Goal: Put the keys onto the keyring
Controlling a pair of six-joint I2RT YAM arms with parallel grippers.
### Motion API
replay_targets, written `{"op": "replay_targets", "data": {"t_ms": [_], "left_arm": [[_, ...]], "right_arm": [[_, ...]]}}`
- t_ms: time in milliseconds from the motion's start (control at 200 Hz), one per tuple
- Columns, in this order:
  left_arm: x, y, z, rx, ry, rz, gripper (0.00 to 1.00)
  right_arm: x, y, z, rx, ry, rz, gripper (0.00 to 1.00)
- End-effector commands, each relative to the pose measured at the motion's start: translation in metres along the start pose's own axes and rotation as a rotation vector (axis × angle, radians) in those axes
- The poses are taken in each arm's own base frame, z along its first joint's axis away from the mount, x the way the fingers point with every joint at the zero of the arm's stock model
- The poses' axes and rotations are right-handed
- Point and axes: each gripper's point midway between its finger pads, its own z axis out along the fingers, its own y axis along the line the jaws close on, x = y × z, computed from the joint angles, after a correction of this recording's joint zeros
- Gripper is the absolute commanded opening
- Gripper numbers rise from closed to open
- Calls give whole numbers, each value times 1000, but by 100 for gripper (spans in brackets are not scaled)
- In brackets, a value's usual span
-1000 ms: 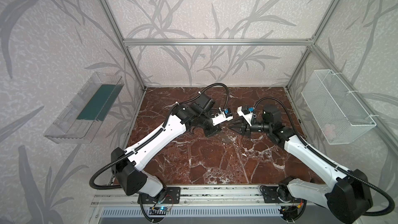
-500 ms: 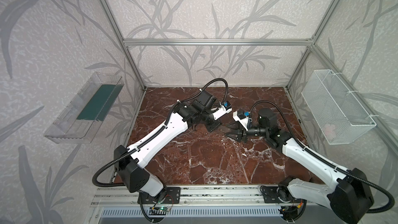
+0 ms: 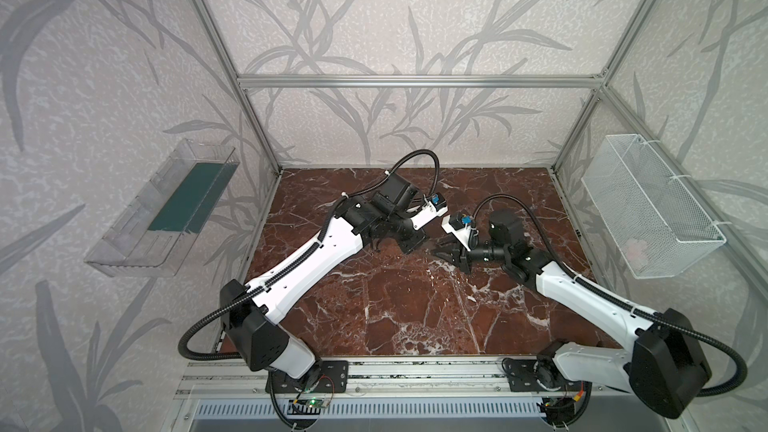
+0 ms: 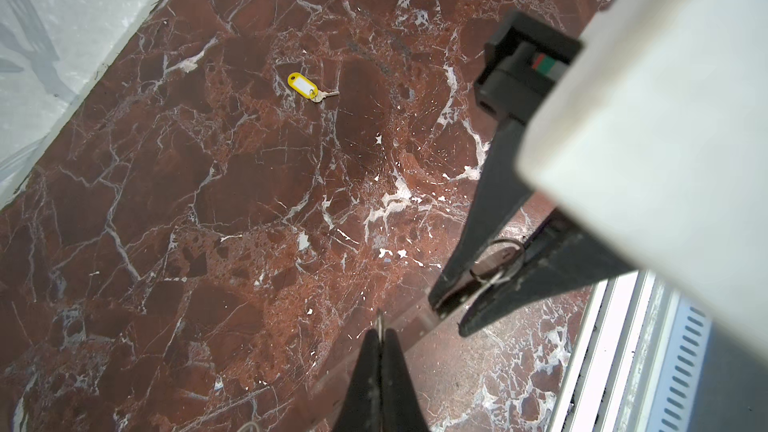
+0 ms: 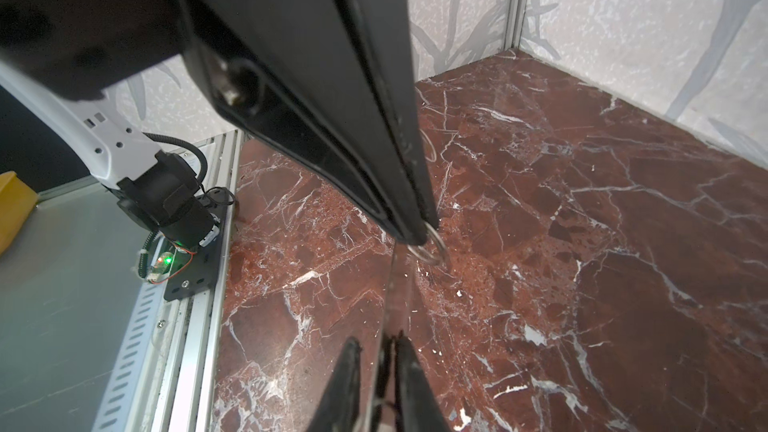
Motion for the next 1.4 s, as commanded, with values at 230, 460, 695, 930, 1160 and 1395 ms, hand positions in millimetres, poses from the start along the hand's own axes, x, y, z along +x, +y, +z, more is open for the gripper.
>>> {"op": "replay_targets", "data": {"t_ms": [230,460,695,930,1160,1395], "left_arm": [[-10,0,-5,3,-24,18,0],[-3,2,0,-6,4,17,0],[2,3,3,-11,17,14,0],[5,6,7,-24,30,9,0],[5,9,9,-38,33,4,0],[-2,14,6,-71,-4,-5,0]], "right_arm": [[-26,-1,-1,13,-60,-16,0],[-34,-6,-3,40,-74,9,0],[-39,-4,-6,42,-90,20,0],[-49,6,-12,3,-128,38,0],[-52,3,-11,3,-142,108,0],[-48,-3,-9,19,-150,234,0]]}}
